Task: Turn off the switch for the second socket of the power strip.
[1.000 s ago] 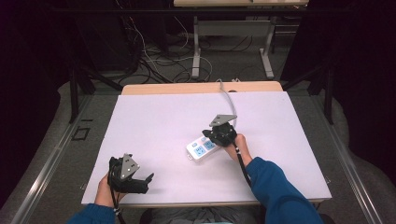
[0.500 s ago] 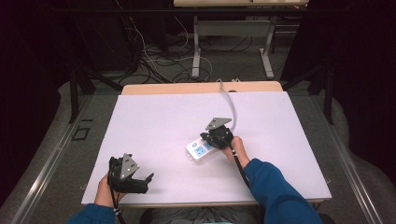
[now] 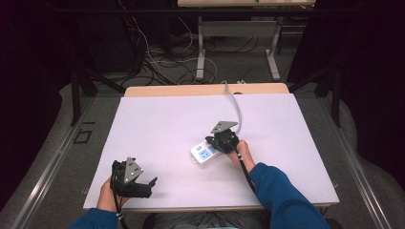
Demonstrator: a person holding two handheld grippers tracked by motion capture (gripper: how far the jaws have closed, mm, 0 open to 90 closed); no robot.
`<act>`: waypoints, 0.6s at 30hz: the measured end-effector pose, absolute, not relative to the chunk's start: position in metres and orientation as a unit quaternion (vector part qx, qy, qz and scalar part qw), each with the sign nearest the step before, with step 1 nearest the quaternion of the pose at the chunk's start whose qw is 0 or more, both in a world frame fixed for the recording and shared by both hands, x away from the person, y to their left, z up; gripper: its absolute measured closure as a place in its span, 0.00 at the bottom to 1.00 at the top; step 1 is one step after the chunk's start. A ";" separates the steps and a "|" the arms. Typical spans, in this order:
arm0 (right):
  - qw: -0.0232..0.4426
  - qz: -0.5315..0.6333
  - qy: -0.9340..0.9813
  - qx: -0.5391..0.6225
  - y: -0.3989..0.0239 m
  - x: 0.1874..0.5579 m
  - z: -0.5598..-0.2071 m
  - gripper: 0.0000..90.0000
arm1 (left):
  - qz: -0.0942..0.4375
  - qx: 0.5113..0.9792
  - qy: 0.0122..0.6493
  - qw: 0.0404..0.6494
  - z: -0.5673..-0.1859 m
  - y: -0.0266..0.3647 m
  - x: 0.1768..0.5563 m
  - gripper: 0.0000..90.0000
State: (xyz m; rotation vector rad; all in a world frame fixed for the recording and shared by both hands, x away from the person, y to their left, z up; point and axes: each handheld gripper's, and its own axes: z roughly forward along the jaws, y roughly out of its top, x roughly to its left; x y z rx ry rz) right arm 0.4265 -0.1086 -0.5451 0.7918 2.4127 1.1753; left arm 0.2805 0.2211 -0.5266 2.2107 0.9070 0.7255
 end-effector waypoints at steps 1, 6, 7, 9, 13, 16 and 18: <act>0.171 0.414 0.850 0.279 -0.109 0.427 -0.545 1.00 | 0.276 0.841 0.343 0.314 -0.526 0.221 0.281 0.02; 0.182 0.418 0.844 0.281 -0.107 0.425 -0.546 1.00 | 0.277 0.840 0.344 0.316 -0.526 0.222 0.280 0.02; 0.182 0.418 0.844 0.281 -0.107 0.425 -0.546 1.00 | 0.279 0.838 0.345 0.317 -0.526 0.221 0.280 0.02; 0.180 0.410 0.848 0.283 -0.107 0.424 -0.545 1.00 | 0.278 0.838 0.345 0.318 -0.526 0.222 0.280 0.01; 0.186 0.414 0.847 0.277 -0.107 0.425 -0.546 1.00 | 0.277 0.840 0.345 0.315 -0.526 0.222 0.280 0.01; 0.180 0.409 0.848 0.285 -0.107 0.424 -0.545 1.00 | 0.277 0.839 0.345 0.317 -0.526 0.221 0.280 0.01; 0.179 0.409 0.848 0.285 -0.107 0.424 -0.545 1.00 | 0.276 0.840 0.344 0.316 -0.526 0.222 0.281 0.01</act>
